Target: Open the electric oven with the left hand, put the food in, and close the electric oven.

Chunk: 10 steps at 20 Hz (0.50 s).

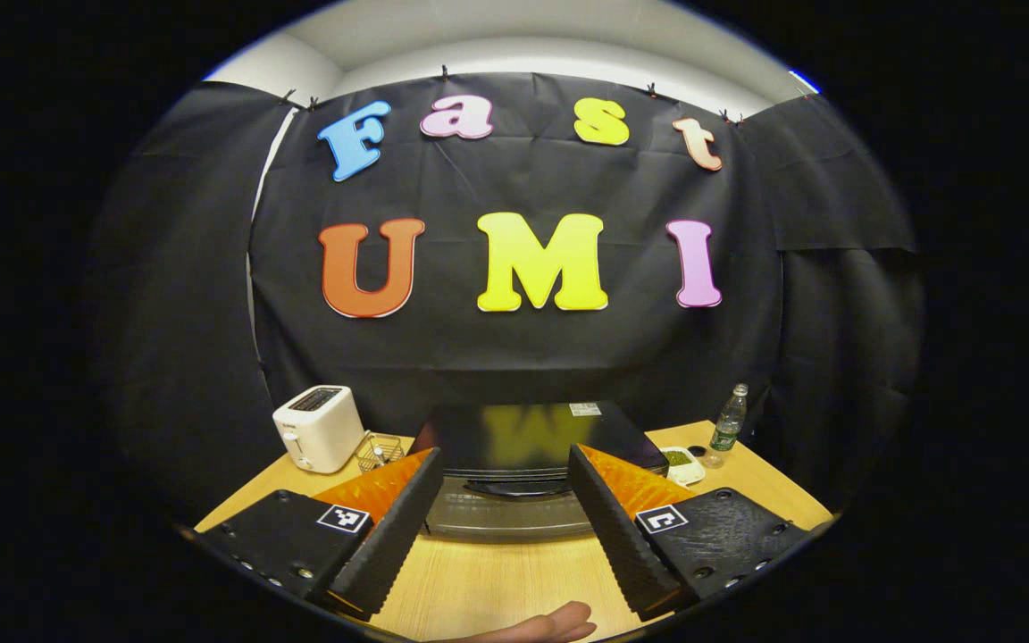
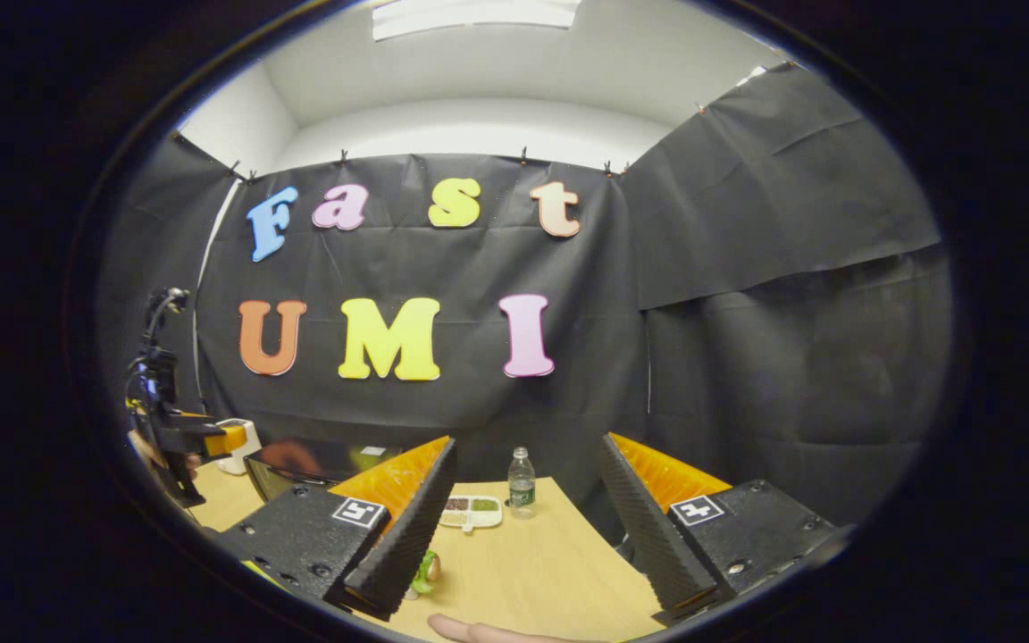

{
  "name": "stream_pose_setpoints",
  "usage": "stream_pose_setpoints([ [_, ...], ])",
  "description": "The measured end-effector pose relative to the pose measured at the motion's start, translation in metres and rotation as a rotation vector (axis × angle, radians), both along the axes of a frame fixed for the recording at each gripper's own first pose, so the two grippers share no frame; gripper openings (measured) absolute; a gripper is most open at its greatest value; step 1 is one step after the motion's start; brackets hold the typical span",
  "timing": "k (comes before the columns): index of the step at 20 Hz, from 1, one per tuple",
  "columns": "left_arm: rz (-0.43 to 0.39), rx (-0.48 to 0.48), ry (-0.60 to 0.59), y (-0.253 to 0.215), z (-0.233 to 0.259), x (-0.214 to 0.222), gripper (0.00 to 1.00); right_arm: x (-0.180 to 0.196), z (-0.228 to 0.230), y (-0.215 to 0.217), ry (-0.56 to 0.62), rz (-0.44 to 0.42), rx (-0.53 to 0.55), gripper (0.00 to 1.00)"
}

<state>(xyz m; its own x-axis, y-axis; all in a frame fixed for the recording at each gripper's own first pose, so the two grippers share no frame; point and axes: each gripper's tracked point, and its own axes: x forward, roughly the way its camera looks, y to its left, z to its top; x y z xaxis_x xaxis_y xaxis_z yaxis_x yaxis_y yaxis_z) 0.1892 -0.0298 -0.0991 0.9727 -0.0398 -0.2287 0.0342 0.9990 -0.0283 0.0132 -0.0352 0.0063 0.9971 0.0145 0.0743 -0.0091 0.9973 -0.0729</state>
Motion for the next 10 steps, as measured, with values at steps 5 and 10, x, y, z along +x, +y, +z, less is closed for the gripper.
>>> stream_pose_setpoints([
  [5, -0.016, -0.007, 0.137, -0.016, -0.049, 0.047, 0.93, -0.004, 0.008, -0.013, -0.032, 0.007, -0.003, 0.91],
  [10, -0.014, -0.017, 0.261, -0.025, -0.092, 0.071, 0.93, 0.007, 0.003, -0.027, -0.036, 0.007, -0.019, 1.00],
])
